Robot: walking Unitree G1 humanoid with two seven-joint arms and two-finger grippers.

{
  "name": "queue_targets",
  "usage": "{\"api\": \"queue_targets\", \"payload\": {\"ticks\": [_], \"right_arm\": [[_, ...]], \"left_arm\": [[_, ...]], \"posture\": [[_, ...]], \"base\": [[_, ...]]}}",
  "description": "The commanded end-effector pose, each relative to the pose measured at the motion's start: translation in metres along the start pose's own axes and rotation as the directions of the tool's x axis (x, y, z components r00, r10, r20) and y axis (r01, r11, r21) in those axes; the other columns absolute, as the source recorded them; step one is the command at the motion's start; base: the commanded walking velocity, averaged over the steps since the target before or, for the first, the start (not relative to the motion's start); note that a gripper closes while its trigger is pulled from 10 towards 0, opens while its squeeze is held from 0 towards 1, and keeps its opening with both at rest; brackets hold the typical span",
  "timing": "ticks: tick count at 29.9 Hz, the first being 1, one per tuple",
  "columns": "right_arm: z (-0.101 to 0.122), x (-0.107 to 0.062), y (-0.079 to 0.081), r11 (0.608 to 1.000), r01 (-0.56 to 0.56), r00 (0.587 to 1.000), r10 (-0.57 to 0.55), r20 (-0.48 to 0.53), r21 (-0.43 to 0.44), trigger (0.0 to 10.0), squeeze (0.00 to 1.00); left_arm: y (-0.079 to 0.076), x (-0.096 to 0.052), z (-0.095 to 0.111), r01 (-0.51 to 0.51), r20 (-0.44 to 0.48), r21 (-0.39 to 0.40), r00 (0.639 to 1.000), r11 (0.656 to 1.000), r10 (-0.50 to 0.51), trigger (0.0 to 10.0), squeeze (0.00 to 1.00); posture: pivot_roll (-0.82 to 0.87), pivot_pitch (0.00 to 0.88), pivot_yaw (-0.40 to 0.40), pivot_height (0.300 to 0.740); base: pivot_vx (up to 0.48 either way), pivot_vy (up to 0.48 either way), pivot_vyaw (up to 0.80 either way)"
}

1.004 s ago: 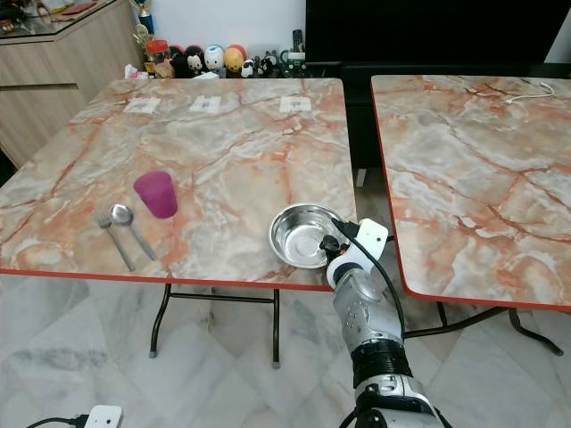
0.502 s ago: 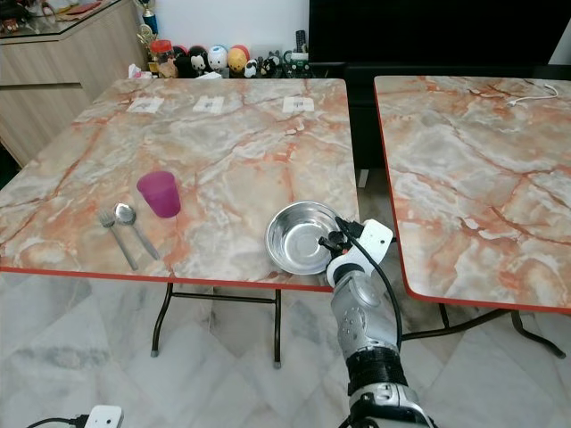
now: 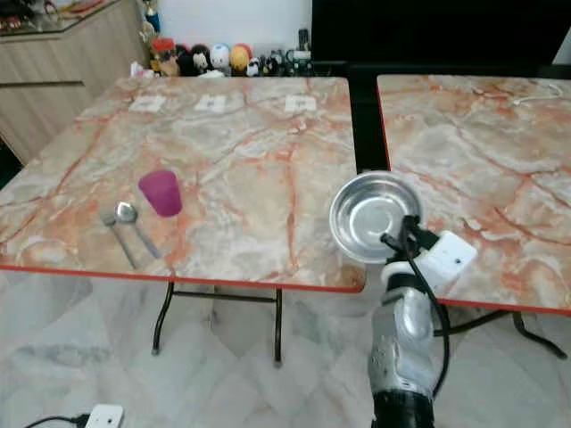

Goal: Setting the table

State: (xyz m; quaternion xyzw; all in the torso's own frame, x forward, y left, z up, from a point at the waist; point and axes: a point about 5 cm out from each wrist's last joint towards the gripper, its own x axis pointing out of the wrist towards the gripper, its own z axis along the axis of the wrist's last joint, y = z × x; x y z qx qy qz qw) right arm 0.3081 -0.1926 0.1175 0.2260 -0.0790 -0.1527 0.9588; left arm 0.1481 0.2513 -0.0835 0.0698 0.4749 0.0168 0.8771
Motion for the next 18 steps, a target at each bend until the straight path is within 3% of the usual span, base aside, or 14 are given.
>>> {"api": "queue_targets", "payload": {"ticks": [1,9,18], "right_arm": [[0.009,0.001,0.005,1.000,-0.017,0.999,0.017,0.048,-0.004,10.0,0.00],[0.009,0.000,0.022,0.996,-0.076,0.996,0.079,0.050,-0.045,10.0,0.00],[0.011,0.001,0.014,0.997,-0.045,0.997,0.049,0.054,-0.065,10.0,0.00]], "left_arm": [[0.002,-0.002,-0.005,-0.002,-0.018,0.024,1.000,1.000,0.002,10.0,0.00],[0.002,-0.002,-0.007,-0.005,-0.021,0.031,1.000,1.000,0.006,10.0,0.00],[0.001,-0.002,-0.008,0.000,-0.024,0.041,1.000,0.999,0.001,10.0,0.00]], "posture": [[-0.09,0.014,0.039,0.740],[-0.09,0.000,0.034,0.740],[-0.09,0.000,0.030,0.740]], "base": [[0.000,-0.307,0.00],[0.000,-0.418,0.00],[0.000,-0.420,0.00]]}}
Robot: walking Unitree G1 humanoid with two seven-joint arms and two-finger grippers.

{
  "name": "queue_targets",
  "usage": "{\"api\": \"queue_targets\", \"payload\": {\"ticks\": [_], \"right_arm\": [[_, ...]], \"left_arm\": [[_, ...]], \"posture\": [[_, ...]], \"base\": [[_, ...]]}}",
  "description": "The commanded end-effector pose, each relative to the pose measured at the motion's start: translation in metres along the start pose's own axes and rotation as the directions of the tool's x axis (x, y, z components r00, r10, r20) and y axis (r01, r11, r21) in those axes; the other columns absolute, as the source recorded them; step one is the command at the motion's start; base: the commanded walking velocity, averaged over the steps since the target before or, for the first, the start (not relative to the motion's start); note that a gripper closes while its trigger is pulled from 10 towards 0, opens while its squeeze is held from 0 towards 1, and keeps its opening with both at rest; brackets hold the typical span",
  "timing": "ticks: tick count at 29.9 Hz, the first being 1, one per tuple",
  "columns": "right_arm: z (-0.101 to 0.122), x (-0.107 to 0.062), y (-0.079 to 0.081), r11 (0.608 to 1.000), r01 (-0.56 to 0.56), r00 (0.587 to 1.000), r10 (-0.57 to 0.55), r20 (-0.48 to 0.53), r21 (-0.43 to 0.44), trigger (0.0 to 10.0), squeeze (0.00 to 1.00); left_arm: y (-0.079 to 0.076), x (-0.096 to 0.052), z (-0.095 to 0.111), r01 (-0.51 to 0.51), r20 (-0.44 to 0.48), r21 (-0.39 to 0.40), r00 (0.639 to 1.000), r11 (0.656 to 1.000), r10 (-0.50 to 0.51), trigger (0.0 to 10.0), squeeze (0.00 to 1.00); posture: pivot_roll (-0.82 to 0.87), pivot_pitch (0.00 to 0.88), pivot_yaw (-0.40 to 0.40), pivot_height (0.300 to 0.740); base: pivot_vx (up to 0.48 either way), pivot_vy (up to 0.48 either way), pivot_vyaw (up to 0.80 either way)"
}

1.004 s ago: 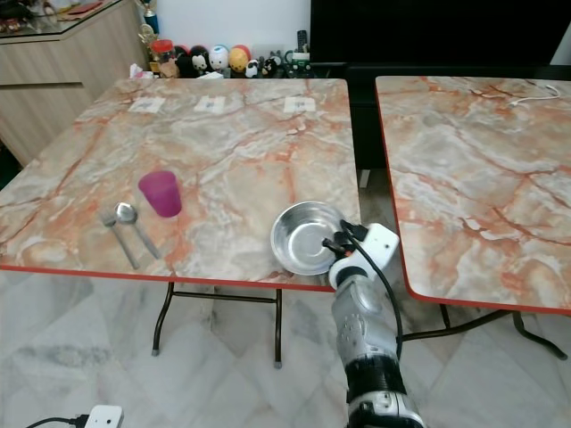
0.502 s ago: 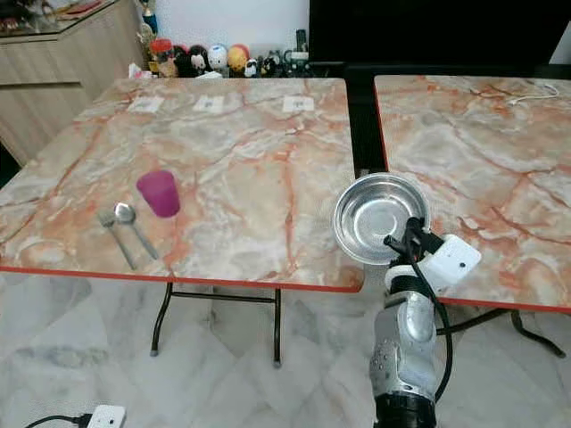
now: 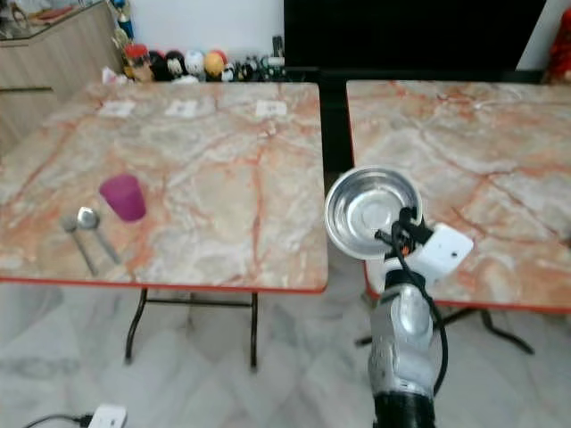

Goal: Setting the table

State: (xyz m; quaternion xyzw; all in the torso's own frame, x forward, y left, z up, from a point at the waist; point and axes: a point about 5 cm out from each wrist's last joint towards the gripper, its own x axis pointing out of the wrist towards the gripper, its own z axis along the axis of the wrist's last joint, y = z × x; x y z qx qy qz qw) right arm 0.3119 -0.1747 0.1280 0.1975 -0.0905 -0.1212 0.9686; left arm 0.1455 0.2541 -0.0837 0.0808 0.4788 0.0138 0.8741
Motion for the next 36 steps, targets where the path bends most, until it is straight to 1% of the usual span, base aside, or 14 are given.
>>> {"api": "queue_targets", "payload": {"ticks": [1,6,11,16,22,27,30,32,33,34,36], "right_arm": [[0.010,0.002,-0.009,0.999,0.031,0.999,-0.030,0.040,-0.014,10.0,0.00],[0.012,0.002,-0.013,0.999,0.049,0.998,-0.049,0.049,0.007,10.0,0.00],[0.011,0.000,-0.015,0.998,0.061,0.997,-0.061,0.043,0.001,10.0,0.00],[0.010,-0.001,-0.017,0.997,0.070,0.997,-0.069,0.043,-0.010,10.0,0.00],[0.013,0.001,-0.023,0.996,0.085,0.995,-0.084,0.052,-0.022,10.0,0.00],[0.016,0.003,-0.024,0.994,0.104,0.993,-0.102,0.060,-0.024,10.0,0.00],[0.020,0.004,-0.028,0.990,0.135,0.988,-0.133,0.075,-0.025,10.0,0.00],[0.023,0.007,-0.036,0.981,0.193,0.978,-0.192,0.085,0.002,10.0,0.00],[0.023,0.007,-0.036,0.981,0.193,0.978,-0.192,0.085,0.002,10.0,0.00],[0.025,0.010,-0.040,0.970,0.240,0.967,-0.243,0.081,0.046,10.0,0.00],[0.025,0.015,-0.041,0.957,0.275,0.957,-0.282,0.071,0.096,10.0,0.00]], "left_arm": [[-0.002,-0.001,-0.005,0.005,-0.015,0.019,1.000,1.000,-0.005,10.0,0.00],[-0.002,-0.001,-0.005,0.005,-0.014,0.019,1.000,1.000,-0.005,10.0,0.00],[-0.002,-0.001,-0.006,0.006,-0.014,0.020,1.000,1.000,-0.005,10.0,0.00],[-0.002,-0.001,-0.006,0.007,-0.016,0.027,1.000,1.000,-0.007,10.0,0.00],[-0.002,-0.001,-0.007,0.007,-0.017,0.027,1.000,1.000,-0.007,10.0,0.00],[-0.001,-0.001,-0.005,0.007,-0.013,0.026,1.000,1.000,-0.007,10.0,0.00],[0.000,-0.001,-0.003,0.000,-0.009,0.022,1.000,1.000,0.000,10.0,0.00],[0.001,-0.001,-0.002,-0.008,-0.006,0.008,1.000,1.000,0.008,10.0,0.00],[0.001,-0.001,-0.002,-0.008,-0.006,0.008,1.000,1.000,0.008,10.0,0.00],[0.001,0.000,-0.001,-0.008,-0.004,0.007,1.000,1.000,0.008,10.0,0.00],[0.002,0.000,-0.001,-0.008,-0.005,0.010,1.000,1.000,0.008,10.0,0.00]], "posture": [[-0.09,0.000,0.030,0.740],[-0.10,0.000,0.030,0.740],[-0.10,0.000,0.031,0.740],[-0.11,0.000,0.035,0.740],[-0.11,0.000,0.035,0.740],[-0.11,0.000,0.039,0.740],[-0.11,0.000,0.038,0.740],[-0.11,0.000,0.049,0.740],[-0.11,0.000,0.049,0.740],[-0.11,0.003,0.058,0.740],[-0.11,0.011,0.066,0.740]], "base": [[0.000,-0.424,0.00],[0.000,-0.424,0.00],[0.000,-0.424,-0.50],[0.000,-0.422,0.00],[0.000,-0.423,0.00],[0.097,-0.418,0.00],[0.000,-0.107,0.00],[0.000,0.000,0.00],[0.000,0.000,0.00],[0.000,0.000,0.00],[0.000,0.000,0.00]]}}
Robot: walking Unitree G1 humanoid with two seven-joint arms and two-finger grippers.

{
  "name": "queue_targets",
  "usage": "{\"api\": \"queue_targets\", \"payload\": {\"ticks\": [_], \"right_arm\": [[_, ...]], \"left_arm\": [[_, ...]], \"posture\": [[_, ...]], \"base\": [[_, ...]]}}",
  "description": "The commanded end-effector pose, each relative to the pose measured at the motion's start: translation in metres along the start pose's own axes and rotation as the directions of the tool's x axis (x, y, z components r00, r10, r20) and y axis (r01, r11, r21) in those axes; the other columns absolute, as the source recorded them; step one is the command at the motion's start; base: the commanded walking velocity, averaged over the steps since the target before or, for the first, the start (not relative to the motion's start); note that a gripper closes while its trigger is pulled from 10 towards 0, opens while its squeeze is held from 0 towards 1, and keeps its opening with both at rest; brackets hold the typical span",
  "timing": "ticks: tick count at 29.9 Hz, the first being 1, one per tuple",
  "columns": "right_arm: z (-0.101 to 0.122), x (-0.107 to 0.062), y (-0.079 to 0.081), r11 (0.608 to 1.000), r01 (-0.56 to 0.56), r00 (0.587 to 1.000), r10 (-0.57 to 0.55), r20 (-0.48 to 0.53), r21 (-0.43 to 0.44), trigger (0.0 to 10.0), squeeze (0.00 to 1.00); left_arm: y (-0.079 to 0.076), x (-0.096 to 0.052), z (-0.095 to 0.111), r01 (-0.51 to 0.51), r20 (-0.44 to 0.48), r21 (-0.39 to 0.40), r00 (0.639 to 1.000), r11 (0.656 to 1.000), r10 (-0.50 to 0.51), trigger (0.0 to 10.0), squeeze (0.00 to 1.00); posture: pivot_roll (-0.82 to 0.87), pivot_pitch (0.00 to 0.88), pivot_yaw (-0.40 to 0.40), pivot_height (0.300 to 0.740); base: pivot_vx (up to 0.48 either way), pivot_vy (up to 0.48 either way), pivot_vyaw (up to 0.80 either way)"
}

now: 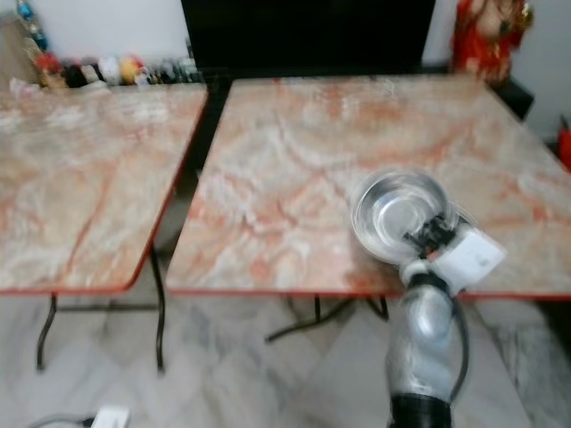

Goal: Setting the table

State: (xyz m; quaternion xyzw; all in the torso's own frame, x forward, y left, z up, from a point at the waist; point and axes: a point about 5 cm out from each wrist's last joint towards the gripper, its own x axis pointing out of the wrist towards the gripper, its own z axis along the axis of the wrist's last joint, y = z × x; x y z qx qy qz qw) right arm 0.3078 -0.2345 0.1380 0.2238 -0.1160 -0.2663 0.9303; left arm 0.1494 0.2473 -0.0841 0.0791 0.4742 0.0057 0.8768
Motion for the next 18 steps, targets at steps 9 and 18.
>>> {"api": "queue_targets", "payload": {"ticks": [9,18], "right_arm": [[-0.015,0.022,0.028,0.984,0.112,0.987,-0.094,-0.129,0.140,10.0,0.00],[-0.024,0.023,0.033,0.962,0.229,0.962,-0.202,-0.184,0.145,10.0,0.00]], "left_arm": [[0.010,-0.002,-0.002,-0.027,-0.012,0.000,1.000,1.000,0.027,10.0,0.00],[0.011,-0.002,-0.001,-0.031,-0.012,-0.001,0.999,1.000,0.031,10.0,0.00]], "posture": [[-0.09,0.028,0.081,0.740],[-0.08,0.031,0.082,0.740]], "base": [[0.000,0.000,0.00],[0.000,0.000,0.00]]}}
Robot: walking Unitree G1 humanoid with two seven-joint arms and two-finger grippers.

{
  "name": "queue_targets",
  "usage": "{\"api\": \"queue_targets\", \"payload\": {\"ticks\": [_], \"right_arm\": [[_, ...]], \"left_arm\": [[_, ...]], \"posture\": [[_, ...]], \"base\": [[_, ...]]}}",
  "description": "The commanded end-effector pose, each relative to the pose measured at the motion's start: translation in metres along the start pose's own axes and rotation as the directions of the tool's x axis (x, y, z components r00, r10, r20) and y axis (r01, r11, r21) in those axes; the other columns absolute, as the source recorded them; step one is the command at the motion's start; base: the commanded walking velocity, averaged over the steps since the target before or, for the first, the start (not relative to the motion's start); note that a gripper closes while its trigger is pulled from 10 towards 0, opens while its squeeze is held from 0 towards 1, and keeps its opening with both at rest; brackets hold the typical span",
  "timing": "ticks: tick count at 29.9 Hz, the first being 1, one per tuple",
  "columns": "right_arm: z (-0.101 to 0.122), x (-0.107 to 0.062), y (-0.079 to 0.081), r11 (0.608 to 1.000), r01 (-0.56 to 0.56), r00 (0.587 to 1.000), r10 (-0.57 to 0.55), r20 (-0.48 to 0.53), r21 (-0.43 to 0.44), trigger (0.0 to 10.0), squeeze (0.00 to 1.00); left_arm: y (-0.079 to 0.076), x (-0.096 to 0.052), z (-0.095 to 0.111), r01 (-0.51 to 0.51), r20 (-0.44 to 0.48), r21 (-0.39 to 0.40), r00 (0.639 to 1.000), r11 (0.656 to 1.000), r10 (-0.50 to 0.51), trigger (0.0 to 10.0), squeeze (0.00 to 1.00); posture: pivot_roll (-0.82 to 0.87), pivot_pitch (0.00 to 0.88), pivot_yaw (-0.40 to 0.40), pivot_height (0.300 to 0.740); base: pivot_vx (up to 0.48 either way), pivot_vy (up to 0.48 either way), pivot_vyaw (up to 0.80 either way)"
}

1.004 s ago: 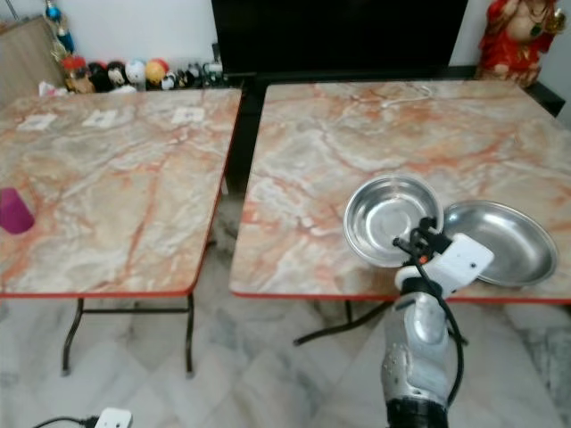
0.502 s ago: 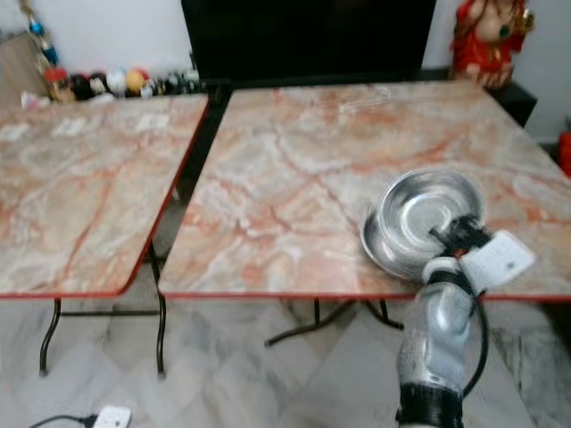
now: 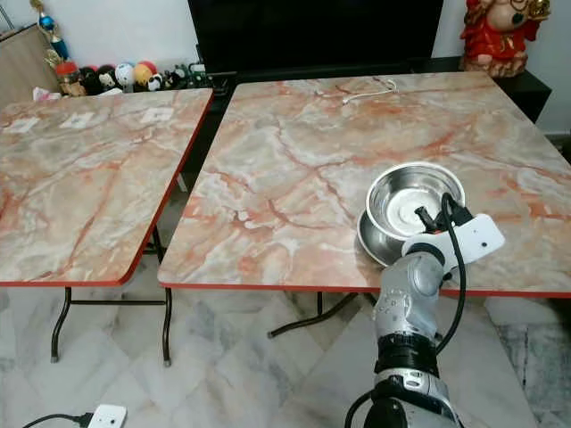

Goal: Setting the table

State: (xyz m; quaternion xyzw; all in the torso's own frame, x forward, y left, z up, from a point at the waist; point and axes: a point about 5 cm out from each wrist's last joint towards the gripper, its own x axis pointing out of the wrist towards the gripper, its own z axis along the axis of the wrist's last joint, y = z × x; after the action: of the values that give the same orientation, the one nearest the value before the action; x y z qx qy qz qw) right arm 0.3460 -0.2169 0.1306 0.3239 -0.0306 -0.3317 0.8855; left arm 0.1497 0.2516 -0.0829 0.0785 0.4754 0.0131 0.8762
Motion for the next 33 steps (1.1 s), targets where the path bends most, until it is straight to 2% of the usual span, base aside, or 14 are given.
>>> {"api": "queue_targets", "payload": {"ticks": [1,6,9,15,24,25,26,27,28,33], "right_arm": [[-0.002,-0.002,0.004,0.999,0.032,0.999,-0.032,0.000,0.016,10.0,0.00],[-0.011,-0.007,-0.003,0.998,0.068,0.997,-0.068,-0.020,-0.001,10.0,0.00],[-0.017,-0.010,-0.010,0.992,0.122,0.992,-0.120,-0.048,0.037,10.0,0.00],[-0.008,-0.006,-0.014,0.986,0.155,0.988,-0.155,-0.007,0.061,10.0,0.00],[-0.005,-0.001,-0.017,0.984,0.167,0.986,-0.167,-0.004,0.066,10.0,0.00],[-0.005,-0.001,-0.017,0.984,0.163,0.987,-0.162,-0.010,0.069,10.0,0.07],[-0.006,-0.001,-0.016,0.985,0.160,0.987,-0.160,-0.013,0.070,10.0,0.07],[-0.006,-0.001,-0.016,0.985,0.156,0.988,-0.155,-0.017,0.069,10.0,0.46],[-0.009,-0.001,-0.014,0.987,0.143,0.989,-0.141,-0.033,0.069,10.0,0.76],[-0.013,-0.001,-0.011,0.990,0.119,0.992,-0.115,-0.055,0.070,10.0,0.69]], "left_arm": [[0.007,-0.001,-0.002,-0.020,-0.008,0.006,1.000,1.000,0.020,10.0,0.00],[0.007,-0.002,-0.002,-0.021,-0.007,0.002,1.000,1.000,0.021,10.0,0.00],[0.007,-0.002,-0.002,-0.021,-0.006,0.003,1.000,1.000,0.021,10.0,0.00],[0.007,-0.002,-0.002,-0.022,-0.005,0.002,1.000,1.000,0.022,10.0,0.00],[0.007,-0.002,-0.003,-0.021,-0.007,0.003,1.000,1.000,0.021,10.0,0.00],[0.007,-0.002,-0.003,-0.021,-0.007,0.003,1.000,1.000,0.021,10.0,0.00],[0.007,-0.002,-0.003,-0.021,-0.007,0.003,1.000,1.000,0.021,10.0,0.00],[0.007,-0.002,-0.003,-0.021,-0.008,0.003,1.000,1.000,0.021,10.0,0.00],[0.007,-0.002,-0.003,-0.023,-0.008,0.004,1.000,1.000,0.023,10.0,0.00],[0.008,-0.002,-0.003,-0.023,-0.008,0.004,1.000,1.000,0.023,10.0,0.00]], "posture": [[-0.08,0.032,0.082,0.740],[-0.08,0.036,0.081,0.740],[-0.08,0.036,0.082,0.740],[-0.08,0.037,0.083,0.740],[-0.08,0.037,0.081,0.740],[-0.08,0.037,0.081,0.740],[-0.08,0.037,0.081,0.740],[-0.08,0.038,0.080,0.740],[-0.08,0.038,0.081,0.740],[-0.08,0.038,0.081,0.740]], "base": [[0.000,0.000,0.00],[0.000,0.000,0.00],[0.000,0.000,0.00],[0.000,0.000,0.00],[0.000,0.000,0.00],[0.000,0.000,0.00],[0.000,0.000,0.00],[0.000,0.000,0.00],[0.000,0.000,0.00],[0.000,0.000,0.00]]}}
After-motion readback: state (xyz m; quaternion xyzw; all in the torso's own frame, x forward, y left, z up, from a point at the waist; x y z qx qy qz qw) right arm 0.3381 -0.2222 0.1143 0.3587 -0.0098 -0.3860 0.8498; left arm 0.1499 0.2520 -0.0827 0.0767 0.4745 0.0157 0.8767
